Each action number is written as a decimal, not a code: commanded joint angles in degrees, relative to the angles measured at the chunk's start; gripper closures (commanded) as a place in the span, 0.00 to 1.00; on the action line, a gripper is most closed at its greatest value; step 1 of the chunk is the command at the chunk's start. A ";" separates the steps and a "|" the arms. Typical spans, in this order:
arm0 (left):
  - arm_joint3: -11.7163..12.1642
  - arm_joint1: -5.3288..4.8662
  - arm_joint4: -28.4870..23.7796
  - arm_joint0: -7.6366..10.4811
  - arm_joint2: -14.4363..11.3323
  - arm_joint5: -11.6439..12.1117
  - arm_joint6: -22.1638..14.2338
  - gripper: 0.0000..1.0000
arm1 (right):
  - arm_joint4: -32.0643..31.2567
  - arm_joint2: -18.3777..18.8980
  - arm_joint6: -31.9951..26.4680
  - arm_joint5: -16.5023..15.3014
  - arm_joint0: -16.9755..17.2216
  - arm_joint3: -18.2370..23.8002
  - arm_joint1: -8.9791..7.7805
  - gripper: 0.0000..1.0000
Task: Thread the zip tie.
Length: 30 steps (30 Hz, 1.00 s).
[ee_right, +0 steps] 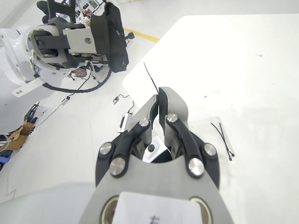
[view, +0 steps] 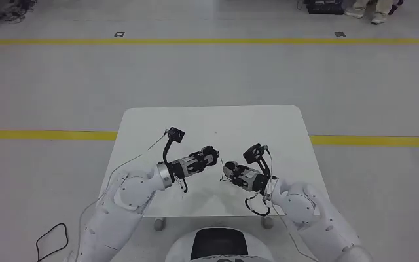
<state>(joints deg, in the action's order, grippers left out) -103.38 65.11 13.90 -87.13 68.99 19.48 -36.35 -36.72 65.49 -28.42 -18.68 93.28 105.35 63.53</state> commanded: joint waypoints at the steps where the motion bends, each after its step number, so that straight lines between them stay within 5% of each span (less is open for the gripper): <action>1: -0.01 -0.01 0.46 0.08 0.02 -0.08 0.16 1.00 | 0.00 0.00 0.00 0.00 0.00 0.00 0.00 1.00; 5: -1.63 -0.46 10.67 0.25 0.16 0.00 2.53 1.00 | -0.15 -0.06 -0.95 0.65 -0.06 0.15 -0.08 1.00; 15: -6.84 -2.14 31.51 -2.54 -1.32 0.00 8.15 1.00 | 1.64 0.74 -8.92 2.76 -1.10 1.37 -0.64 1.00; 20: -7.36 -3.05 35.87 -2.30 -4.05 0.00 9.54 1.00 | 4.93 0.75 -12.91 2.69 -2.23 1.21 -0.77 1.00; 27: -7.14 -3.10 36.32 -2.17 -3.94 -0.17 9.99 1.00 | 4.93 0.75 -12.91 2.69 -2.23 1.21 -0.77 1.00; 30: -7.93 -3.27 43.27 -2.02 -4.70 -1.89 9.98 1.00 | 5.89 -0.03 -14.79 3.74 -2.60 0.70 -0.77 1.00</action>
<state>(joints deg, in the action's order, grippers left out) -110.95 61.88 53.73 -89.01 64.67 18.04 -26.60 -31.74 65.65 -41.99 -15.28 90.94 106.21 62.77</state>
